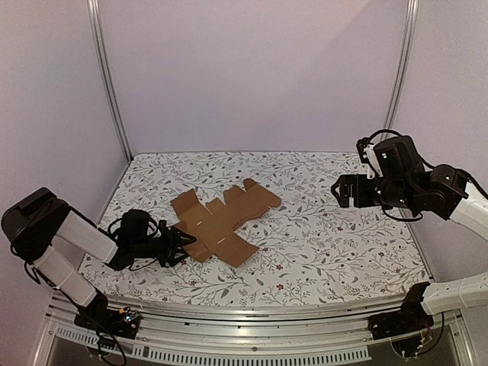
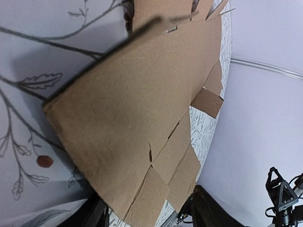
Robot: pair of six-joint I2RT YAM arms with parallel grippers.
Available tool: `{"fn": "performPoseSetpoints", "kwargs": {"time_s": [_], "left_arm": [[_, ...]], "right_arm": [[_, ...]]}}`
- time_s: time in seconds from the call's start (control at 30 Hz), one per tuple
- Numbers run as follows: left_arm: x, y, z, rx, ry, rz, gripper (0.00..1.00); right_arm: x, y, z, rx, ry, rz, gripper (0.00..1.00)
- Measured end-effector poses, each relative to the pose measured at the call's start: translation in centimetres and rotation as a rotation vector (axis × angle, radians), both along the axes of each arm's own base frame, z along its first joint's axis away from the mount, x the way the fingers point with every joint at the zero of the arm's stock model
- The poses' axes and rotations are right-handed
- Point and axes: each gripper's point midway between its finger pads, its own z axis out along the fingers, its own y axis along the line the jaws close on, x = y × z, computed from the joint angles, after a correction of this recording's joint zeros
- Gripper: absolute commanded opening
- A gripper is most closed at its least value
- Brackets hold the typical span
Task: Fold the paper box
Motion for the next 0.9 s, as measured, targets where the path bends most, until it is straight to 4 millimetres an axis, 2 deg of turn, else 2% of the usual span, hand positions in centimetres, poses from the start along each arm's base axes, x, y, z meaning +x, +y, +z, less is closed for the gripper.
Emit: {"fn": "performPoseSetpoints", "kwargs": {"time_s": [0.17, 0.57, 0.9], "left_arm": [[0.5, -0.5, -0.2, -0.028, -0.010, 0.000, 0.49], [-0.3, -0.3, -1.6, -0.055, 0.010, 0.005, 0.01], [0.1, -1.1, -0.1, -0.073, -0.041, -0.034, 0.00]], "right_arm": [[-0.1, -0.1, -0.3, 0.003, 0.005, -0.005, 0.99], [-0.3, -0.3, -0.1, 0.014, 0.002, -0.012, 0.99], [-0.3, -0.3, -0.2, 0.013, 0.003, -0.010, 0.99]]}}
